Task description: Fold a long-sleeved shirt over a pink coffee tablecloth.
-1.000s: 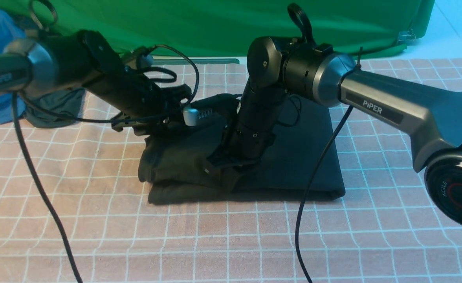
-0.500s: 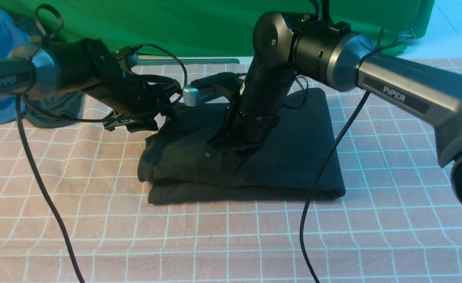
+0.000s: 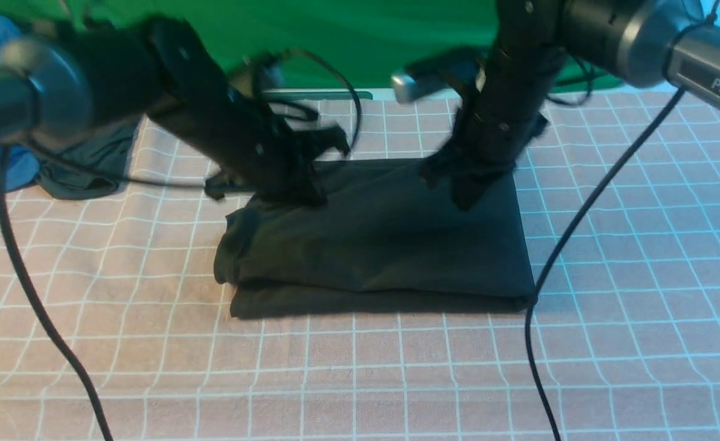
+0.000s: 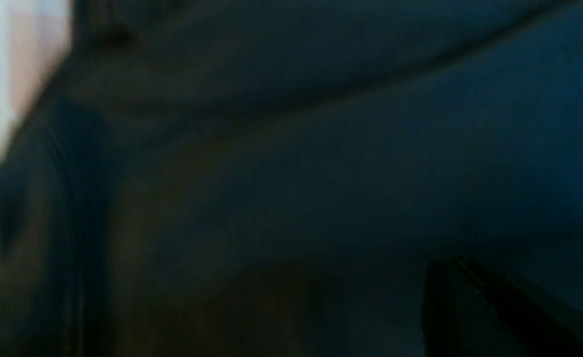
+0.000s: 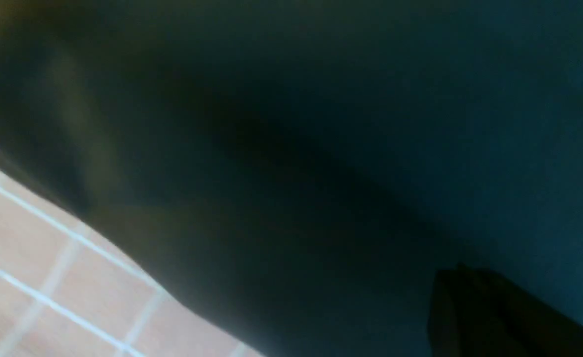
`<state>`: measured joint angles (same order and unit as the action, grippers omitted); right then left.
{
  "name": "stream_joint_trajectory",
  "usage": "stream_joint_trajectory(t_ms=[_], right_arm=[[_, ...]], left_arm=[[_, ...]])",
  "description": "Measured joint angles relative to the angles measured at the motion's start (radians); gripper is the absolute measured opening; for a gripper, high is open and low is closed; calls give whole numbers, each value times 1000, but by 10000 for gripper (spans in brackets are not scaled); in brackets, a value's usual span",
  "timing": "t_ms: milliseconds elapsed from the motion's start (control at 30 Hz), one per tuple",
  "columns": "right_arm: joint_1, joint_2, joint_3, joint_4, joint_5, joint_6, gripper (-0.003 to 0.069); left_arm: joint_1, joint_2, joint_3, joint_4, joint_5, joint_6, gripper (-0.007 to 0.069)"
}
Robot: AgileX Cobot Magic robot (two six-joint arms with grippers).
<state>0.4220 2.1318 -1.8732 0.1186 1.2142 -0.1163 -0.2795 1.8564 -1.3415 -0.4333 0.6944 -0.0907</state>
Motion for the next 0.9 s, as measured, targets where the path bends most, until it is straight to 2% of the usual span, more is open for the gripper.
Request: stream_joint_trajectory(t_ms=[333, 667, 833, 867, 900], right_arm=[[-5, 8, 213, -4, -58, 10, 37], [-20, -47, 237, -21, -44, 20, 37], [-20, -135, 237, -23, -48, 33, 37], [-20, -157, 236, -23, -53, 33, 37], [-20, -163, 236, -23, -54, 33, 37]], left_arm=[[66, 1, 244, 6, -56, -35, 14], [80, -139, 273, 37, -72, -37, 14], [75, -187, 273, -47, -117, -12, 14], [60, -182, 273, -111, -114, 41, 14], [54, -181, 273, -123, -109, 61, 14]])
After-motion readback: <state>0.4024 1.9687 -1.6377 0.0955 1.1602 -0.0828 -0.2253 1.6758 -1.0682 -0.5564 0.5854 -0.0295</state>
